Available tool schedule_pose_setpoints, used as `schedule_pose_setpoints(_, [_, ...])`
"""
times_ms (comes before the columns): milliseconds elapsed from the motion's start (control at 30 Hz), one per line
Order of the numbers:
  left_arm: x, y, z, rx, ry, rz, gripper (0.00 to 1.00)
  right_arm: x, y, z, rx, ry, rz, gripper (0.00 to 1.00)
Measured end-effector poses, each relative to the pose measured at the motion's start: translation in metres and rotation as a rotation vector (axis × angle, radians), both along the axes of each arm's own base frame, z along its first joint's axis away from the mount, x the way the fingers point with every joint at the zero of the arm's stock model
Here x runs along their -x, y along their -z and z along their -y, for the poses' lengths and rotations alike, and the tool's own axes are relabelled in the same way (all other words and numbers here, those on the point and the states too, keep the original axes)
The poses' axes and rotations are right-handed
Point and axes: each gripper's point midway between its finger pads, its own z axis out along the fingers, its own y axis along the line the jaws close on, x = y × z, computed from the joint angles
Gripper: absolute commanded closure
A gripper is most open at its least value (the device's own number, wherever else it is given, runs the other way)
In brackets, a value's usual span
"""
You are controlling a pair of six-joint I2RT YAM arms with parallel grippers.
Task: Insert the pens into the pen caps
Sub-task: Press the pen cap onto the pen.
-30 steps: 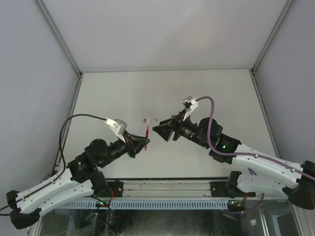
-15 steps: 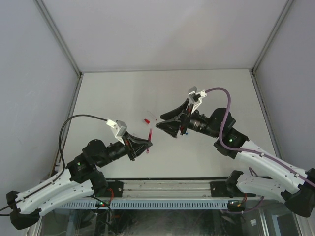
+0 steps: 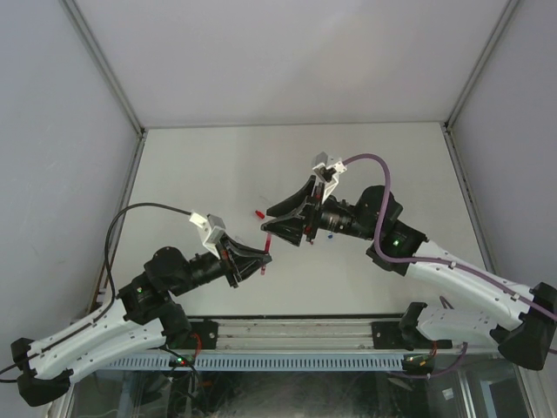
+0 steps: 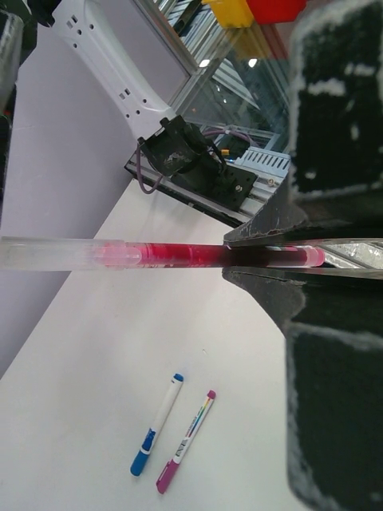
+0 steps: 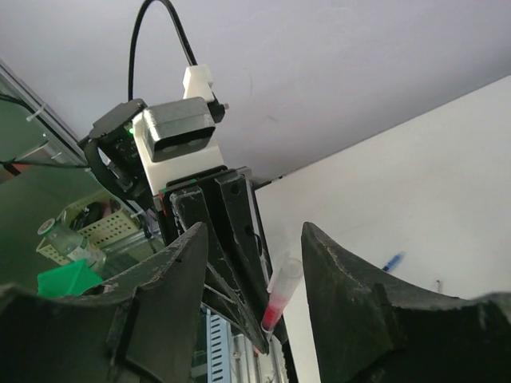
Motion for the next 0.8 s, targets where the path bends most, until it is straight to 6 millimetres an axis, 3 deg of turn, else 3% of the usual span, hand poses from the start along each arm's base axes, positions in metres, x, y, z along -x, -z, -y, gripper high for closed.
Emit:
schedule_pose_setpoints(333, [0.002,-0.001,0.001,0.002,0.015,0.004,1.00,-0.001,0.014,-0.004,0.041,-0.003,-0.020,0.65])
schedule_pose_setpoints(700, [0.003,-0.003,0.001,0.006,0.018,0.008,1.00,0.000,0.023,-0.010,0.064,-0.018,-0.036,1.00])
schedule_pose_setpoints(800, [0.004,-0.003,-0.001,0.007,0.018,0.009,1.00,0.001,0.023,-0.011,0.064,-0.020,-0.037,1.00])
